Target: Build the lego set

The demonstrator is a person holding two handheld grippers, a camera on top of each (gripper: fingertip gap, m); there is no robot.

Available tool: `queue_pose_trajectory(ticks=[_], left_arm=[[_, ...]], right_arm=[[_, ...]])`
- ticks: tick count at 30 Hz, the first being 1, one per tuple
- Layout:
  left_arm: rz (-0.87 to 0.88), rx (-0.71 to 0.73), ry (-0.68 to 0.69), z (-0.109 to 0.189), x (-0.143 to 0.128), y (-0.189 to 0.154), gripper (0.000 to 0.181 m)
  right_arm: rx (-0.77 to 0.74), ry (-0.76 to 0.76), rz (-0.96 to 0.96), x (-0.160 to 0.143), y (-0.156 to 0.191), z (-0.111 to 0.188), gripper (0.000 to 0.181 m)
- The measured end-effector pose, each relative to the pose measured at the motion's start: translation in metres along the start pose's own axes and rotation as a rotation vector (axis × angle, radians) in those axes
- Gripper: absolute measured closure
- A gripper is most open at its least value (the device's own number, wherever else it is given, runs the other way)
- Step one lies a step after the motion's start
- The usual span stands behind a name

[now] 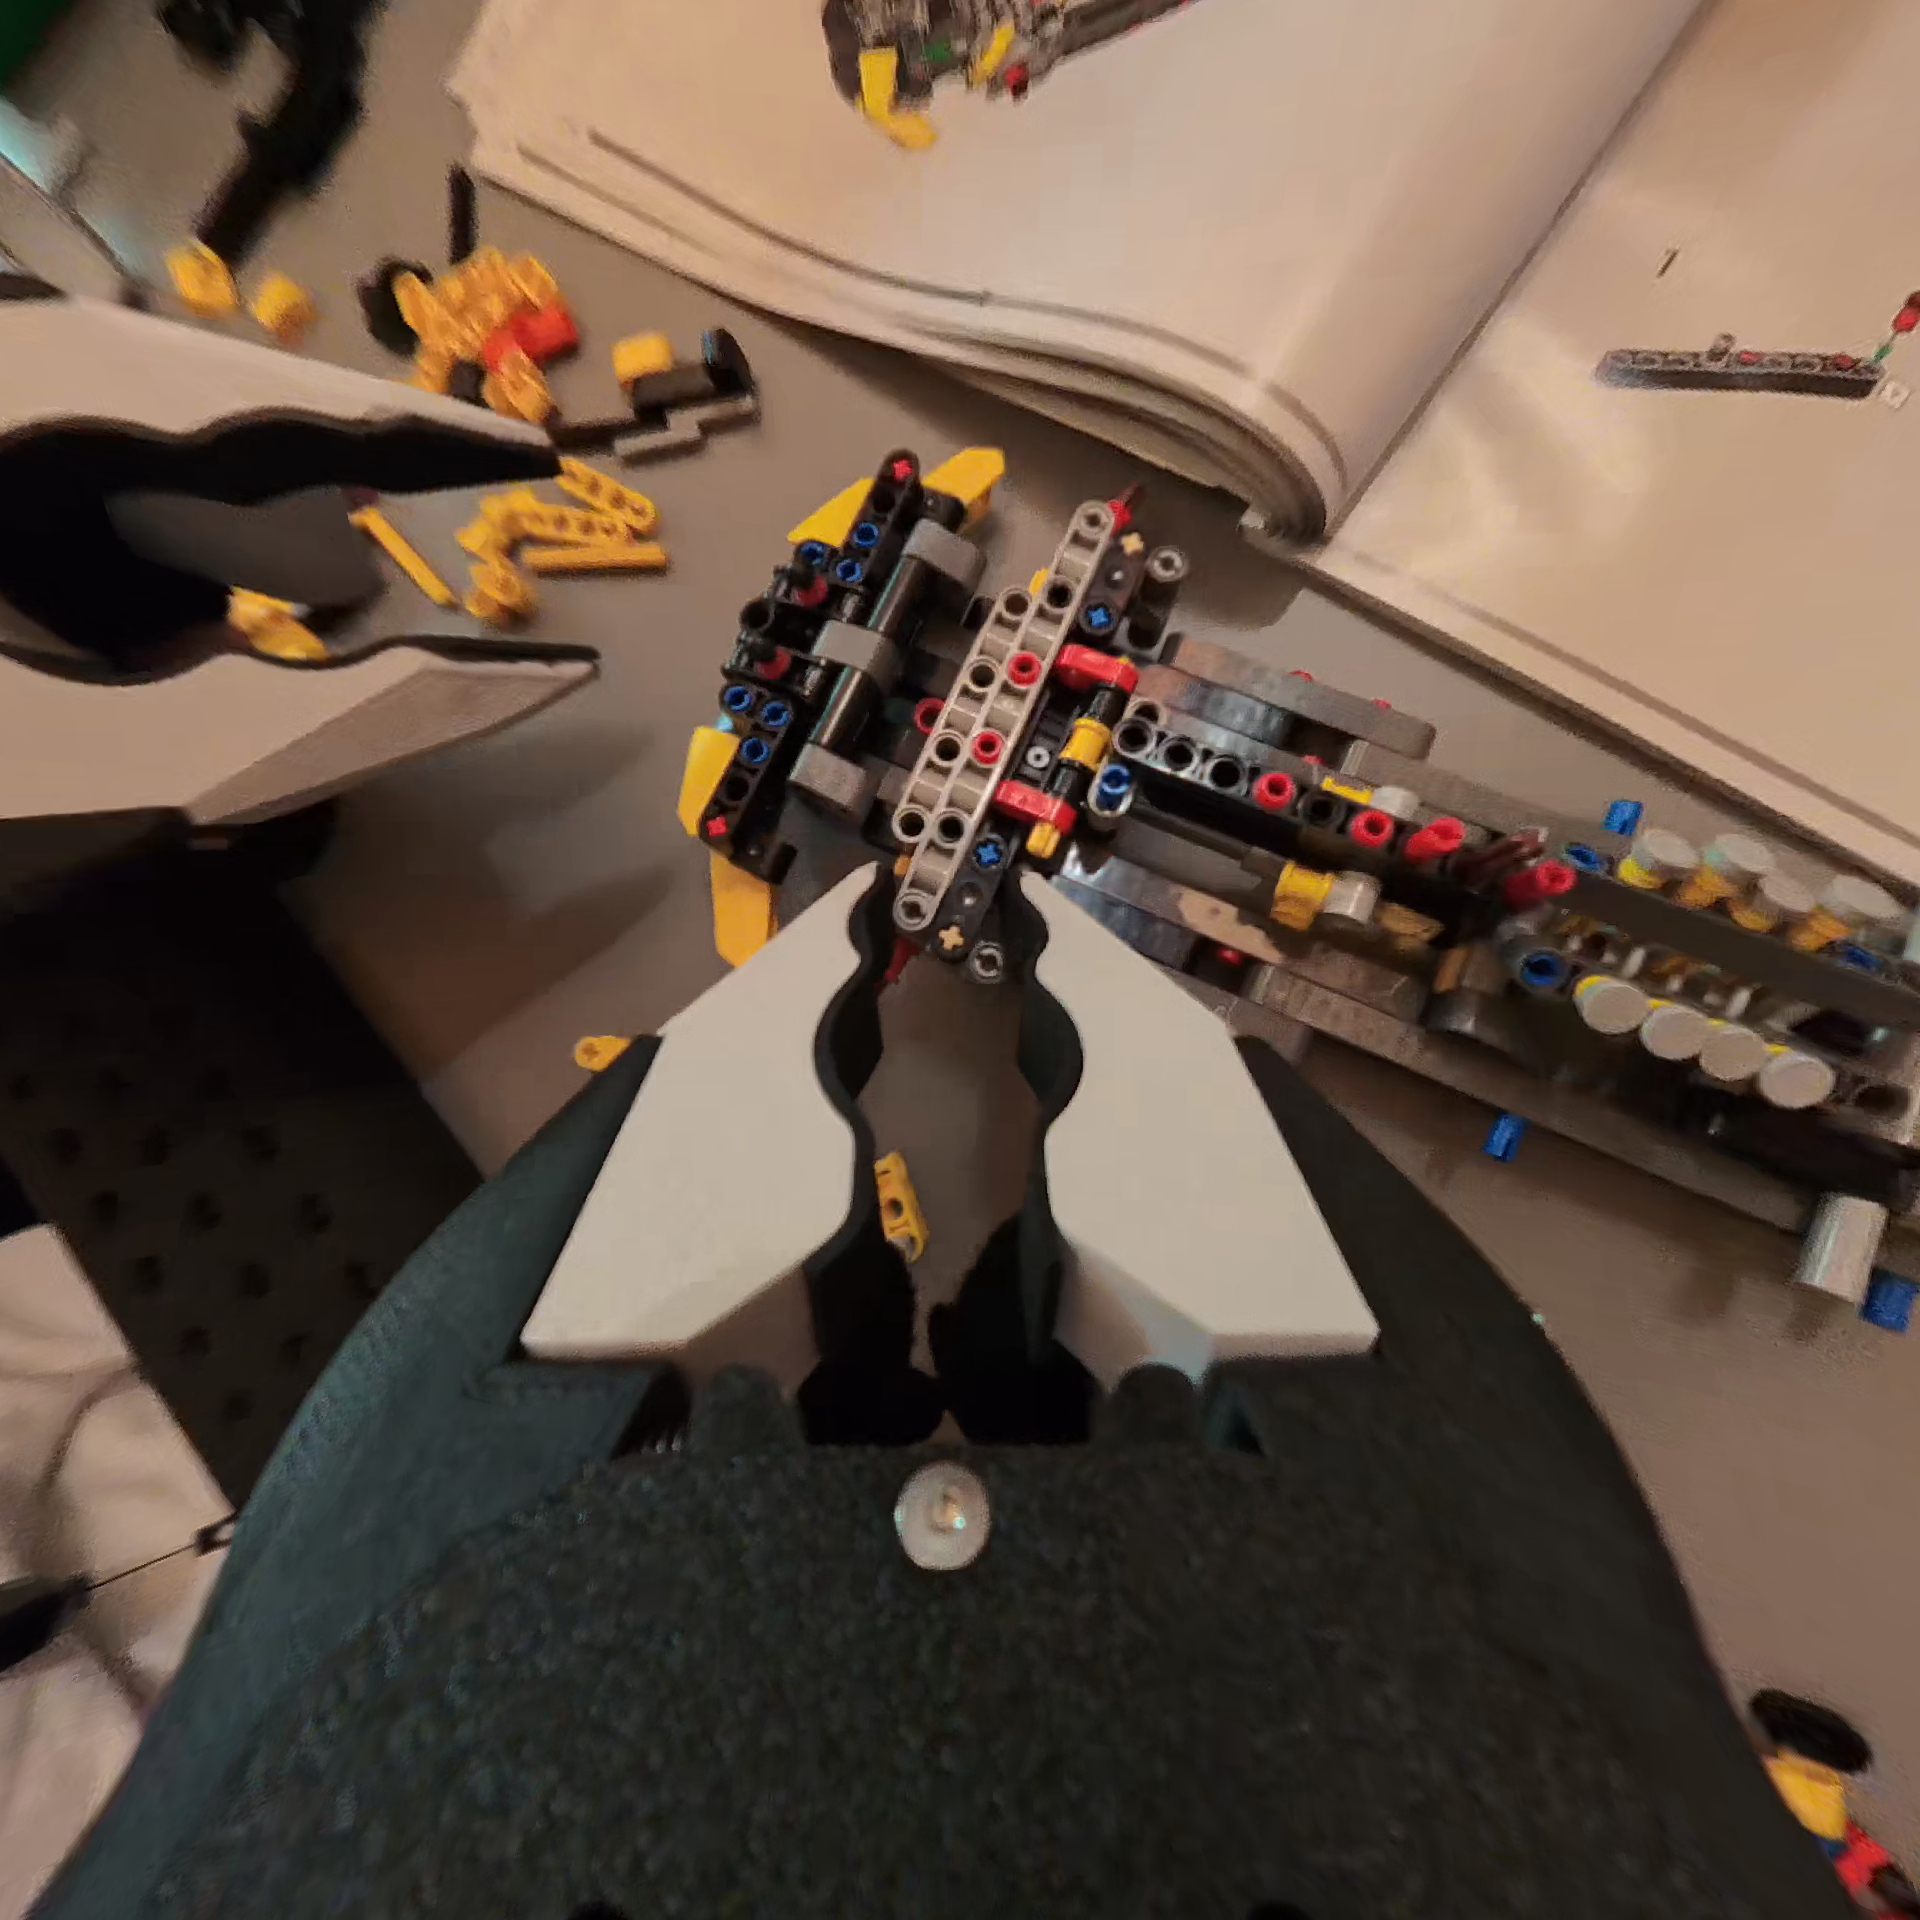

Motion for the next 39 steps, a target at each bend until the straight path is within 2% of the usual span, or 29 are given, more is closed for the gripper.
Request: queue_pose_trajectory(ticks=[6, 8, 10, 12, 14, 17, 19, 22, 26, 28, 32, 39], left_arm=[[0.197, -0.016, -0.074, 0.01, 0.008, 0.021, 0.14], [0.248, -0.084, -0.066, 0.01, 0.008, 0.021, 0.136], [0.265, -0.206, -0.044, 0.007, 0.009, 0.009, 0.122], [0.233, -0.286, -0.082, 0.006, 0.018, -0.004, 0.109], [0.163, -0.342, -0.211, 0.009, 0.039, -0.015, 0.105], [0.096, -0.406, -0.341, 0.011, 0.063, -0.028, 0.081], [0.056, -0.407, -0.334, 0.002, 0.068, -0.031, 0.07], [0.07, -0.396, -0.22, -0.014, 0.068, -0.033, 0.058], [0.037, -0.392, -0.218, -0.019, 0.069, -0.036, 0.069], [0.024, -0.44, -0.227, -0.016, 0.068, -0.038, 0.096], [0.057, -0.498, -0.205, -0.016, 0.068, -0.039, 0.096], [0.021, -0.598, -0.159, -0.016, 0.068, -0.041, 0.096]], right_arm=[[0.146, -0.161, -0.119, 0.013, -0.008, 0.029, 0.163], [0.245, -0.258, -0.184, 0.022, -0.008, 0.045, 0.163], [0.36, -0.353, -0.246, 0.03, -0.006, 0.06, 0.163], [0.476, -0.424, -0.294, 0.037, -0.002, 0.073, 0.164], [0.568, -0.467, -0.324, 0.041, 0.004, 0.082, 0.164], [0.694, -0.522, -0.387, 0.047, 0.012, 0.09, 0.164], [0.801, -0.561, -0.467, 0.05, 0.015, 0.093, 0.164], [0.903, -0.573, -0.545, 0.048, 0.019, 0.091, 0.164], [0.966, -0.567, -0.582, 0.044, 0.022, 0.088, 0.164], [0.967, -0.569, -0.581, 0.043, 0.023, 0.088, 0.164], [0.981, -0.573, -0.591, 0.044, 0.026, 0.087, 0.163], [0.93, -0.621, -0.377, 0.043, 0.028, 0.095, 0.15]])
Point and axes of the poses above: each gripper's, where its closed fingertips meet, z back along the fingers, x out of its top, y = z × x across the jaws, the point moved 6 cm from there along z, back along the fingers, and after that the axes turned 13 degrees about z, right-handed, at the moved point
